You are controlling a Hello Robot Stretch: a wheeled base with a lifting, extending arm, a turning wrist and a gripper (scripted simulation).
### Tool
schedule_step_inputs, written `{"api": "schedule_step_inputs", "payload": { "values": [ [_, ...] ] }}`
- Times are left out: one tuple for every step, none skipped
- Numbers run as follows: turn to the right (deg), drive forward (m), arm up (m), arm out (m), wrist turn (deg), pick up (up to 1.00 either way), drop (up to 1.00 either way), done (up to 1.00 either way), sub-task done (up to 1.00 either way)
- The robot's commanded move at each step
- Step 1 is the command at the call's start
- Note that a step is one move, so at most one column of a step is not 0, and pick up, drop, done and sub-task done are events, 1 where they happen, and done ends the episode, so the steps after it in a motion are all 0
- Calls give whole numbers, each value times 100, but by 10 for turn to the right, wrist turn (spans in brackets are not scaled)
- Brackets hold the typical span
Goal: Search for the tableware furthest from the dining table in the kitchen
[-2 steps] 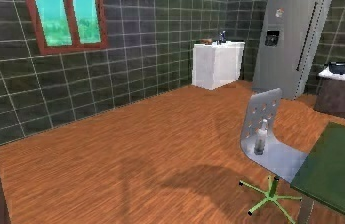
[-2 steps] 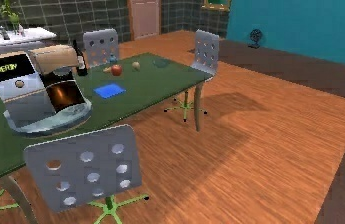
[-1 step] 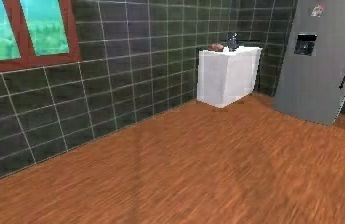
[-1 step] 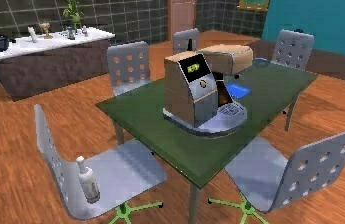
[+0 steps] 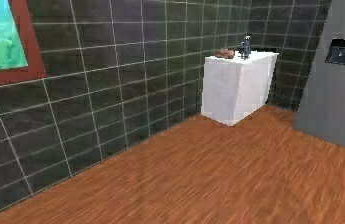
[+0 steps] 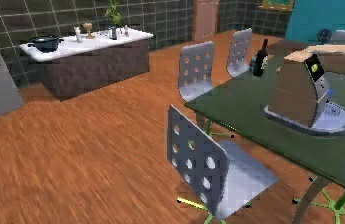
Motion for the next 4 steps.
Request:
{"api": "schedule_step_inputs", "payload": {
  "values": [
    [450, 0, 0, 0, 0, 0, 0, 0, 0],
    [0, 85, 0, 0, 0, 0, 0, 0, 0],
    [300, 0, 0, 0, 0, 0, 0, 0, 0],
    [0, 100, 0, 0, 0, 0, 0, 0, 0]
  ]
}}
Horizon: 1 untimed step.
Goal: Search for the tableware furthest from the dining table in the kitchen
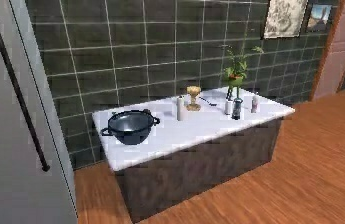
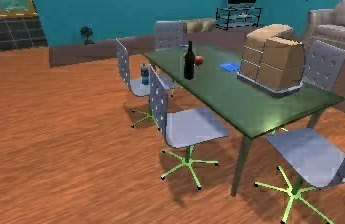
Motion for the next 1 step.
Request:
{"api": "schedule_step_inputs", "payload": {
  "values": [
    [60, 0, 0, 0, 0, 0, 0, 0, 0]
  ]
}}
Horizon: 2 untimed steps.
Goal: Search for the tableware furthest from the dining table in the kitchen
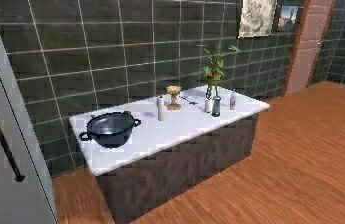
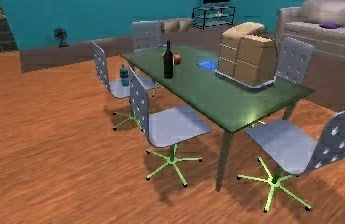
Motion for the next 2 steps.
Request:
{"api": "schedule_step_inputs", "payload": {
  "values": [
    [0, 65, 0, 0, 0, 0, 0, 0, 0],
    [0, 0, 0, 0, 0, 0, 0, 100, 0]
  ]
}}
